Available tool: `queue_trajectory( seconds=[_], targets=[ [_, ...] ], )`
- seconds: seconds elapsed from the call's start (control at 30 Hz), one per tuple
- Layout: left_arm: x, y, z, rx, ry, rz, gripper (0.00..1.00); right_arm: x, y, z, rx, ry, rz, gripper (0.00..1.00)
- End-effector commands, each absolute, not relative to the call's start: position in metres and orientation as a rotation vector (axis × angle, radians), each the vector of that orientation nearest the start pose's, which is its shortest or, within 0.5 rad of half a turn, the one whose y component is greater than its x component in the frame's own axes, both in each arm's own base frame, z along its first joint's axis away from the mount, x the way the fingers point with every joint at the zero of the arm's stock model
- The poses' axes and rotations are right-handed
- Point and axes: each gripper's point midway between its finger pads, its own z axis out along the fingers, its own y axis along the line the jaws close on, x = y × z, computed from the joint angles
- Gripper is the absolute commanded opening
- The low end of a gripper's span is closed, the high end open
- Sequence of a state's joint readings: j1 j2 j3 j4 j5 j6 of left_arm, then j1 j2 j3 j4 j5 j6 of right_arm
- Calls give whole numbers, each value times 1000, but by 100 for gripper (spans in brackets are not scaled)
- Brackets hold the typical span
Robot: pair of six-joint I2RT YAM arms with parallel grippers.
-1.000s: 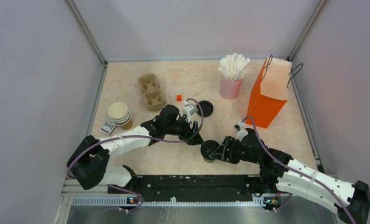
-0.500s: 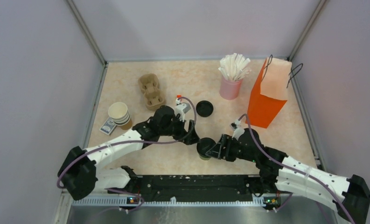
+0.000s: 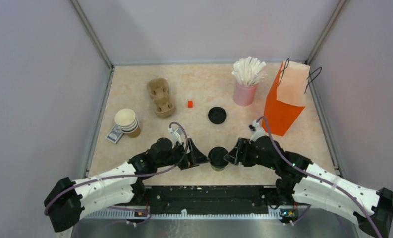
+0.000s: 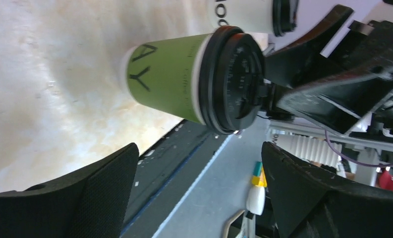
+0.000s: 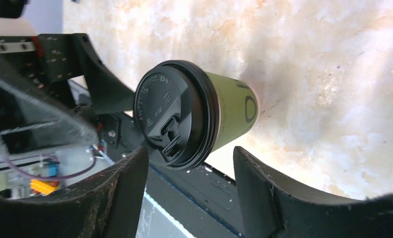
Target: Pack the takeout coffee
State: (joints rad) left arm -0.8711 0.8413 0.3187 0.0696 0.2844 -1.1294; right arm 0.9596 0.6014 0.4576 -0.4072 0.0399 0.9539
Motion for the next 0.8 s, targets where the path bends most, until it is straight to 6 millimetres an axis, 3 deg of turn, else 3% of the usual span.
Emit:
queue_trajectory(
  seconds=[0.0, 0.1, 0.33, 0.77],
  targets=[
    [132, -291, 145, -177, 2241, -1522, 96, 138, 229, 152, -63, 2301, 939, 62],
    [138, -293, 137, -104, 2218, -1469, 94, 127, 238, 150, -43, 2341, 1032, 64],
    [145, -303, 143, -8, 2195, -1442, 89, 110, 244, 143, 42, 2316, 1232, 68],
    [150, -308, 130, 26, 2213, -1402, 84, 115, 254, 120, 107, 2310, 1280, 63]
  ],
)
